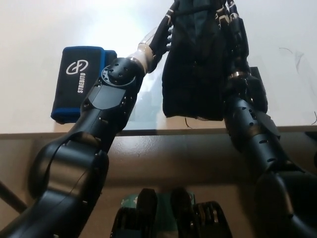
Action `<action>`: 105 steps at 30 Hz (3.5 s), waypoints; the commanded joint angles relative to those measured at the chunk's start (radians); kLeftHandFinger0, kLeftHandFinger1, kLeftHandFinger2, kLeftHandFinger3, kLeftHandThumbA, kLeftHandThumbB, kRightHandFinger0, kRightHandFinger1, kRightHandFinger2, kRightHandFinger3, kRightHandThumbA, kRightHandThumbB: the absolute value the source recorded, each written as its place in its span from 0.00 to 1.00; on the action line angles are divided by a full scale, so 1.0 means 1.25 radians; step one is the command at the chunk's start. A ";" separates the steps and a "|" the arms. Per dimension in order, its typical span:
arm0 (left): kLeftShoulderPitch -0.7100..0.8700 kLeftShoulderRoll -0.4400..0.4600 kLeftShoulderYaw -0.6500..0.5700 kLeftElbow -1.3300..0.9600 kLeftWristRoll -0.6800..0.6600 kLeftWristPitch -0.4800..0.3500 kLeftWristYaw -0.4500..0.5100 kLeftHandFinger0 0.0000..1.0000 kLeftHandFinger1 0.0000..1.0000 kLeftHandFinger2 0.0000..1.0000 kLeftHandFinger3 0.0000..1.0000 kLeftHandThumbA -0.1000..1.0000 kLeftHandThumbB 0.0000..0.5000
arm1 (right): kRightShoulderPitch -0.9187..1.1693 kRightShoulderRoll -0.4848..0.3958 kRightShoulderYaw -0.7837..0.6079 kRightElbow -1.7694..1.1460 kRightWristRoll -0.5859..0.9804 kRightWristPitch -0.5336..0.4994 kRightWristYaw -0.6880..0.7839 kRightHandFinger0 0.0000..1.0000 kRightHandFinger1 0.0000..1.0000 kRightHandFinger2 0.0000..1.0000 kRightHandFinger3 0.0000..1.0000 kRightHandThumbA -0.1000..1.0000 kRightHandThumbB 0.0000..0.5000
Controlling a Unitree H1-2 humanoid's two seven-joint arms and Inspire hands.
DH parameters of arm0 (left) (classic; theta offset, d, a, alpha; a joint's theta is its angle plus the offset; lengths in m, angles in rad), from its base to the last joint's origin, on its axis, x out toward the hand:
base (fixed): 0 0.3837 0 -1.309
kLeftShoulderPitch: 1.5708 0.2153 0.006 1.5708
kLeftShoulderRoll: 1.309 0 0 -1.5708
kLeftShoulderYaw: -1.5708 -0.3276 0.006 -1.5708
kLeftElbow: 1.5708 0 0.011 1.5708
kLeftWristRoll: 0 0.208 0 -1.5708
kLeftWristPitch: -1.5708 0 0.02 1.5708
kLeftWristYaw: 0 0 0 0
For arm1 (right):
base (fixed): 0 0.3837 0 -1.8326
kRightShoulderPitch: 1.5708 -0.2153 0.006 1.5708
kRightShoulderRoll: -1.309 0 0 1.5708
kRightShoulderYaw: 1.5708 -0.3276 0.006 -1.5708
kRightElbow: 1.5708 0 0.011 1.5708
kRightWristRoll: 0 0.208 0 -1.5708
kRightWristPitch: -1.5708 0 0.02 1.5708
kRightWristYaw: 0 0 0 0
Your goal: Use both hands to pick up the lunch bag on the right hand side and smoothly move it near the note book on the left hand side
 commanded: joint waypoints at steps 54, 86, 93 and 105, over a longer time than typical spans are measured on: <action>0.242 0.067 0.114 -0.598 -0.056 0.054 0.069 1.00 1.00 1.00 1.00 1.00 0.93 | -0.141 0.131 0.080 0.107 -0.080 -0.007 0.012 1.00 1.00 1.00 1.00 1.00 0.75; 0.294 0.301 0.040 -0.670 0.026 0.055 -0.002 1.00 1.00 1.00 1.00 1.00 0.99 | 0.064 -0.085 0.152 -0.276 -0.232 -0.012 -0.100 1.00 1.00 1.00 1.00 1.00 0.73; 0.367 0.351 0.062 -0.849 0.000 0.100 -0.024 1.00 1.00 1.00 1.00 1.00 0.95 | 0.196 -0.141 0.147 -0.564 -0.219 0.088 -0.099 1.00 1.00 1.00 1.00 1.00 0.80; 0.719 0.371 0.160 -1.229 -0.065 0.068 -0.019 1.00 1.00 1.00 1.00 1.00 0.79 | 0.528 -0.191 0.116 -0.961 -0.182 0.116 -0.082 1.00 1.00 1.00 1.00 1.00 0.75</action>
